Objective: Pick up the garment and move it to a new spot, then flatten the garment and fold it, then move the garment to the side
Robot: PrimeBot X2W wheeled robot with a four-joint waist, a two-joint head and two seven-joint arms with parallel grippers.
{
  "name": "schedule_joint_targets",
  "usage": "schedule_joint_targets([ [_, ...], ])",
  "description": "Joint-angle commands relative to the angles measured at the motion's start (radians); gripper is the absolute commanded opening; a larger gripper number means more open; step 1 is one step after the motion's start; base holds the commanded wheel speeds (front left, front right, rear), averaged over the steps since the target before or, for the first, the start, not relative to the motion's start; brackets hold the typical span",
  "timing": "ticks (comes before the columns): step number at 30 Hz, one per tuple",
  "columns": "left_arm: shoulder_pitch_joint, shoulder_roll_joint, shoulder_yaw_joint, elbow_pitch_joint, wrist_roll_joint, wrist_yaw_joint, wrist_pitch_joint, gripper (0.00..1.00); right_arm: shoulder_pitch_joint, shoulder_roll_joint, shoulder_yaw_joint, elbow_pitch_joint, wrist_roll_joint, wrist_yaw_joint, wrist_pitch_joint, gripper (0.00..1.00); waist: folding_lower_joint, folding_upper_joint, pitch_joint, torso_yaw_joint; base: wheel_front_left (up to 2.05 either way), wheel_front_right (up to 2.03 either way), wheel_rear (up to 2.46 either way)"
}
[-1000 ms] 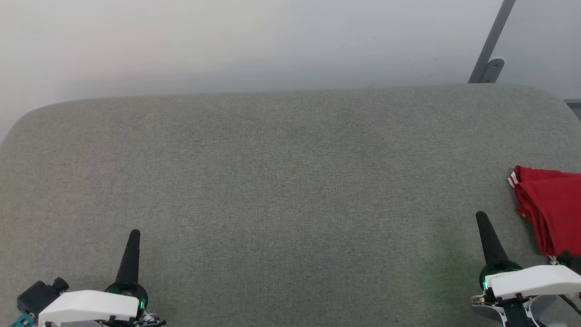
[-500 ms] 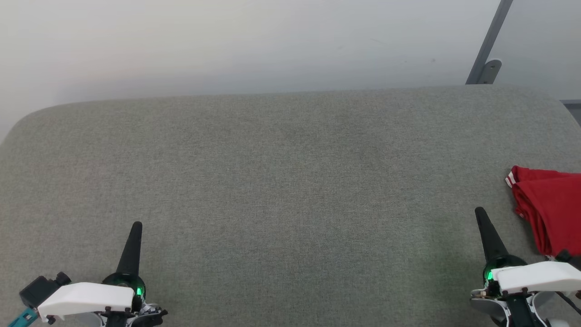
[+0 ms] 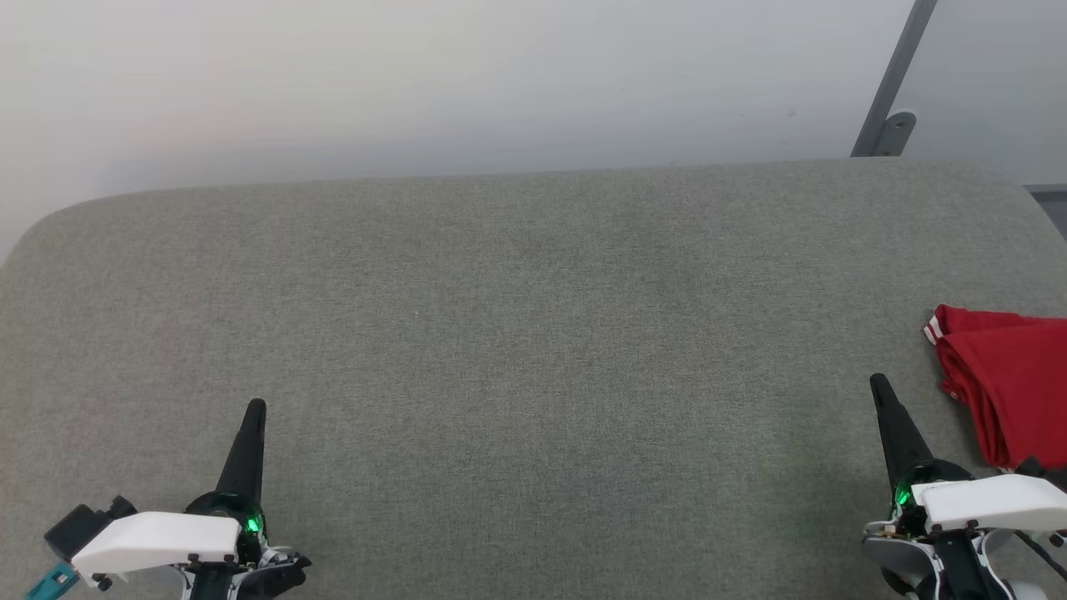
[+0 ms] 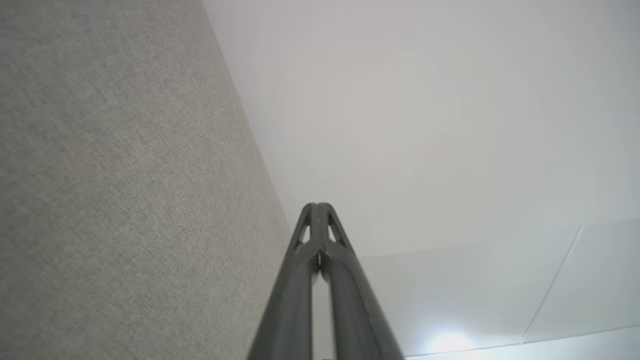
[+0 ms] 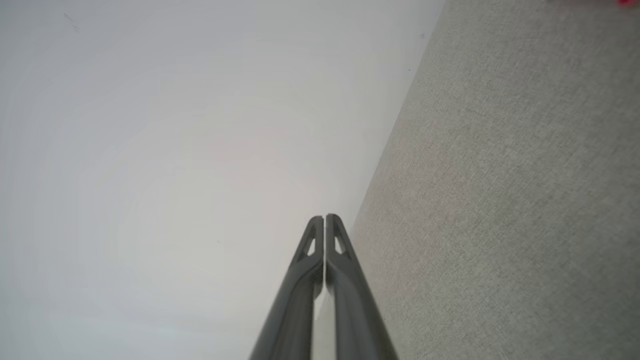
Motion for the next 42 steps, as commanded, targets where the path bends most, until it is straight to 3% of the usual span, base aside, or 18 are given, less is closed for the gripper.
schedule_joint_targets([
  [1, -0.020, 0.000, 0.006, 0.000, -0.026, 0.002, 0.006, 0.00, -0.017, 0.003, -0.003, -0.001, 0.021, 0.000, 0.004, 0.00, 0.0000, -0.0001, 0.000, 0.000, 0.00, 0.00, 0.00],
  [29, -0.058, -0.036, 0.034, 0.029, -0.176, 0.002, 0.062, 0.00, -0.042, 0.006, -0.006, 0.028, 0.219, 0.000, 0.038, 0.00, 0.0000, -0.0001, -0.011, -0.009, 0.00, 0.00, 0.00],
  [42, -0.058, -0.039, 0.037, 0.029, -0.171, 0.002, 0.065, 0.00, -0.039, 0.006, -0.006, 0.028, 0.218, 0.000, 0.038, 0.00, 0.0000, -0.0001, -0.011, -0.010, 0.00, 0.00, 0.00],
])
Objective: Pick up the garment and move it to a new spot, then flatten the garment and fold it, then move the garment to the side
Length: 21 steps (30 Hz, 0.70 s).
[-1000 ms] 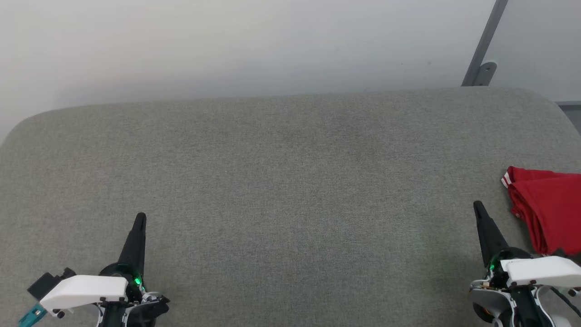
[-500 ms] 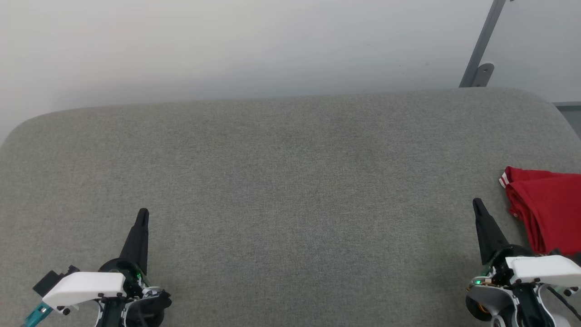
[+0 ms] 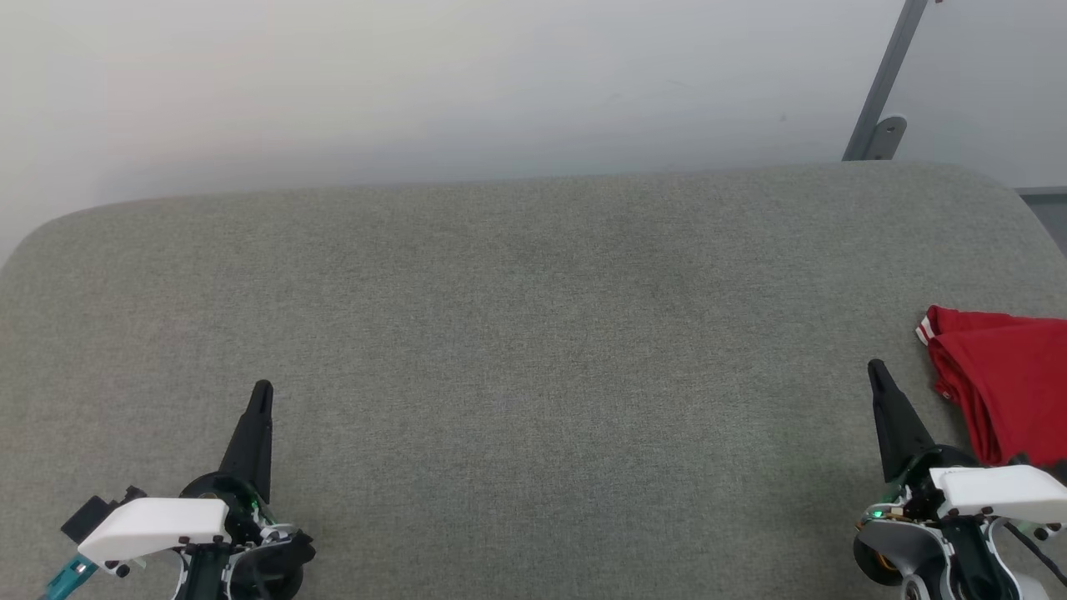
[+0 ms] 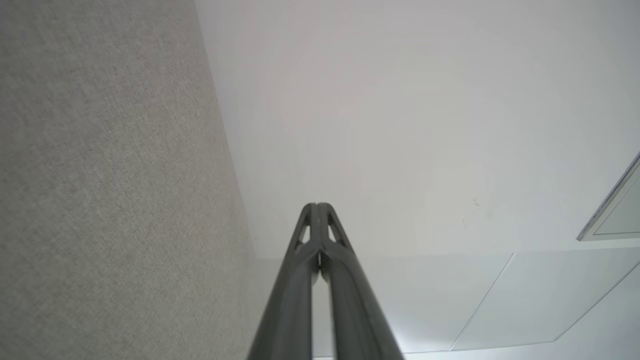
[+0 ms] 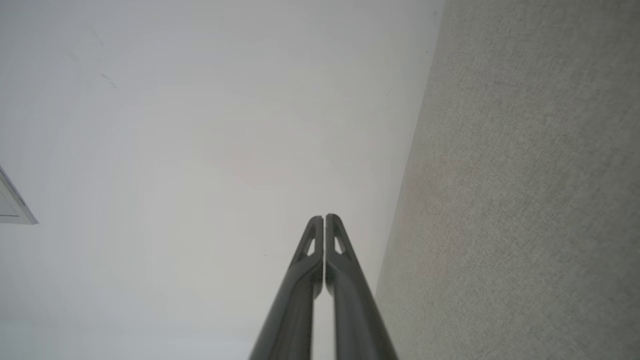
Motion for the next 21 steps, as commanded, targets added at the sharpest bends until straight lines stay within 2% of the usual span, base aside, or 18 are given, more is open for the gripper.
schedule_joint_targets([
  [1, -0.012, -0.002, 0.003, 0.000, 0.000, 0.002, 0.005, 0.00, -0.005, 0.002, 0.000, 0.002, 0.003, 0.000, 0.002, 0.00, 0.0000, -0.0001, 0.000, 0.000, 0.00, 0.00, 0.00],
  [21, -0.012, -0.005, 0.008, 0.000, 0.005, 0.002, 0.007, 0.00, -0.004, 0.002, 0.000, 0.002, 0.004, 0.000, 0.002, 0.00, 0.0000, -0.0001, 0.000, 0.000, 0.00, 0.00, 0.00],
])
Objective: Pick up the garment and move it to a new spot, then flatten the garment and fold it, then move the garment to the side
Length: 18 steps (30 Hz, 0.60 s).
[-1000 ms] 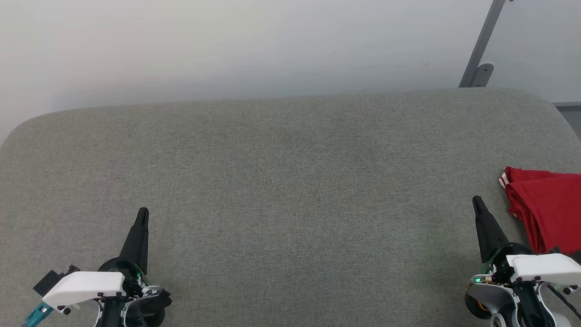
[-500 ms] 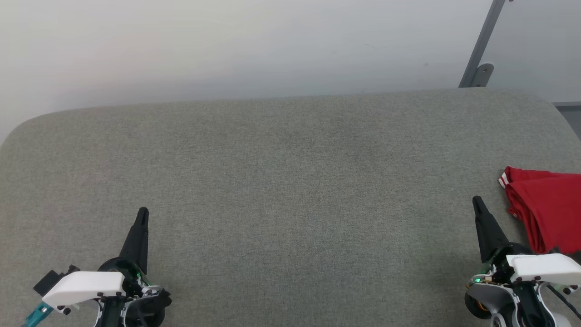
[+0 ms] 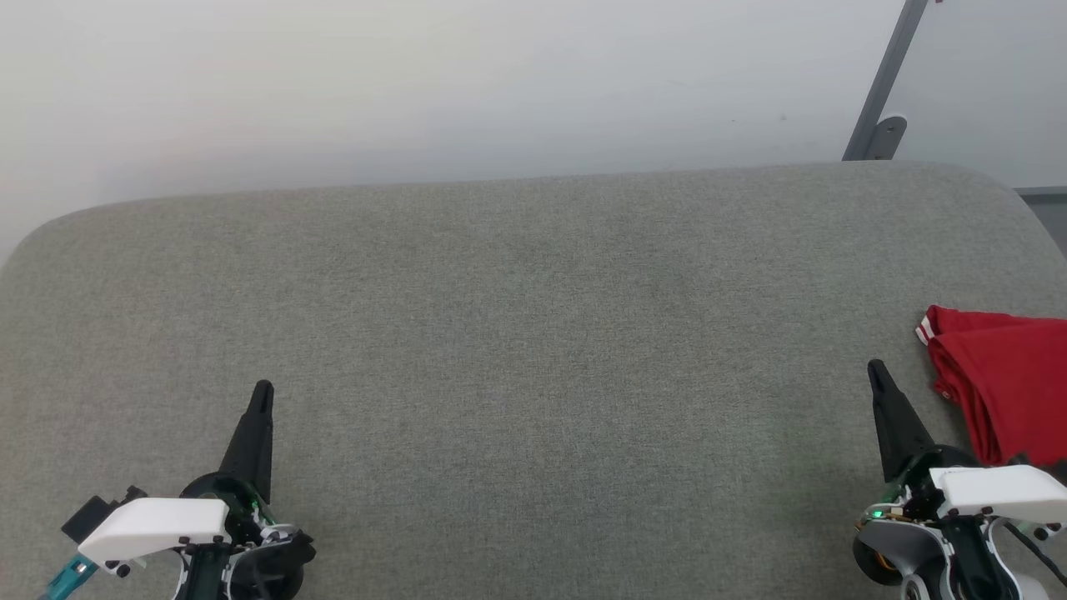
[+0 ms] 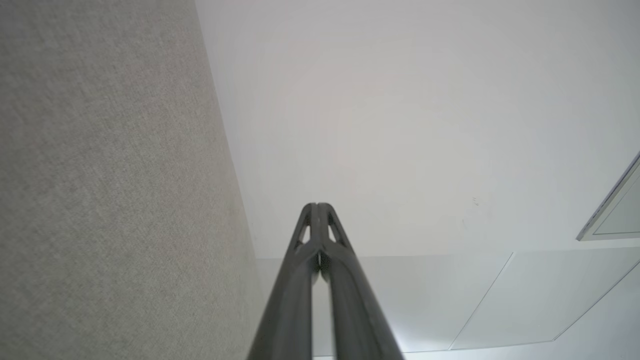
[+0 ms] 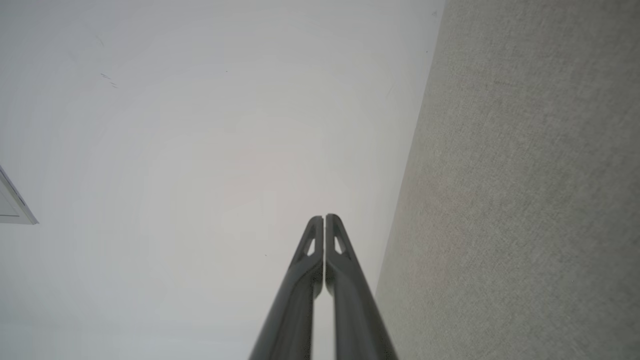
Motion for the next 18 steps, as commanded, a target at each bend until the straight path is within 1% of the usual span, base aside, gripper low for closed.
schedule_joint_targets([
  [1, -0.012, -0.002, 0.004, 0.000, 0.003, 0.002, 0.001, 0.00, -0.004, 0.002, 0.000, 0.002, 0.004, 0.000, 0.002, 0.00, 0.0001, -0.0001, 0.000, 0.000, 0.00, 0.00, 0.00],
  [18, -0.012, -0.004, 0.006, 0.000, 0.005, 0.002, 0.005, 0.00, -0.004, 0.002, 0.001, 0.002, 0.004, 0.000, 0.002, 0.00, 0.0001, -0.0001, 0.000, 0.000, 0.00, 0.00, 0.00],
])
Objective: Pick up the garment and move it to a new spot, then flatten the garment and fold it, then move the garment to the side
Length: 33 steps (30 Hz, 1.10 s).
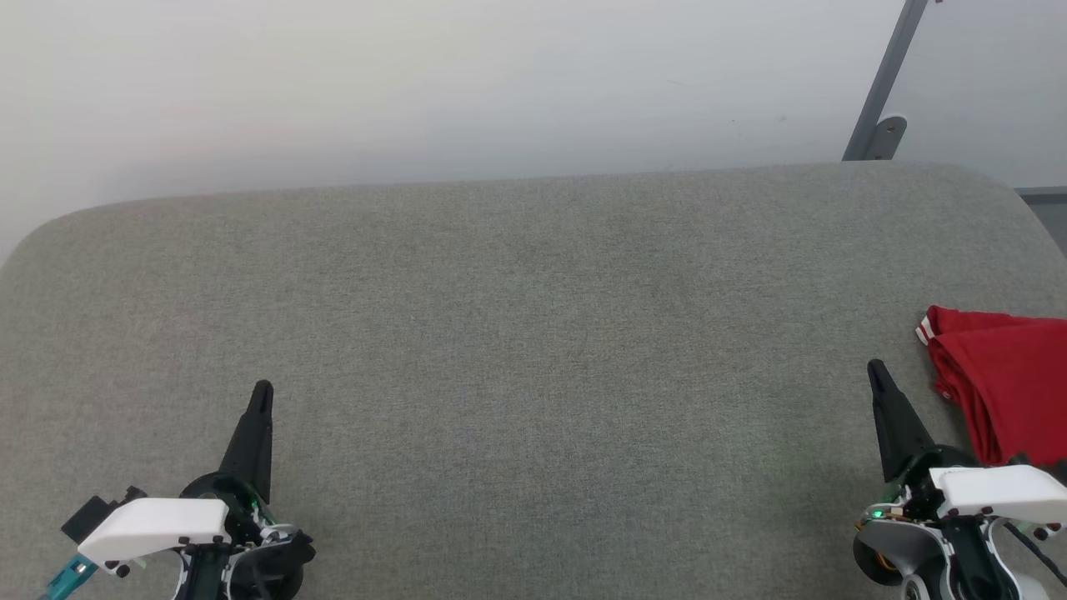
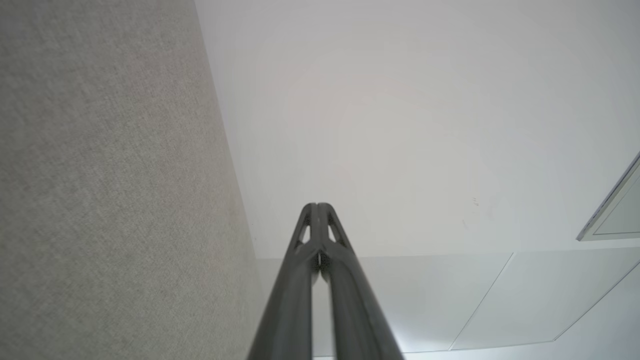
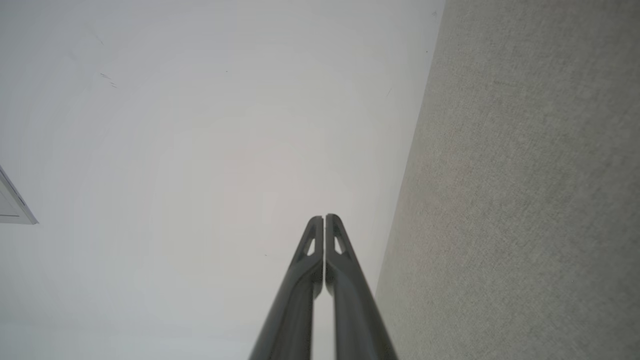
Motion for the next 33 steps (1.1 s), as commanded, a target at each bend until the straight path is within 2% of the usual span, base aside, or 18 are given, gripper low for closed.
schedule_joint_targets([
  [1, -0.012, -0.003, 0.004, 0.000, 0.003, 0.002, 0.004, 0.00, -0.004, 0.002, 0.000, 0.002, 0.004, 0.000, 0.002, 0.00, 0.0000, -0.0001, 0.000, 0.000, 0.00, 0.00, 0.00],
  [33, -0.013, -0.005, 0.007, 0.000, 0.006, 0.002, 0.006, 0.00, -0.004, 0.002, 0.000, 0.002, 0.004, 0.000, 0.002, 0.00, 0.0000, -0.0001, 0.000, 0.000, 0.00, 0.00, 0.00],
])
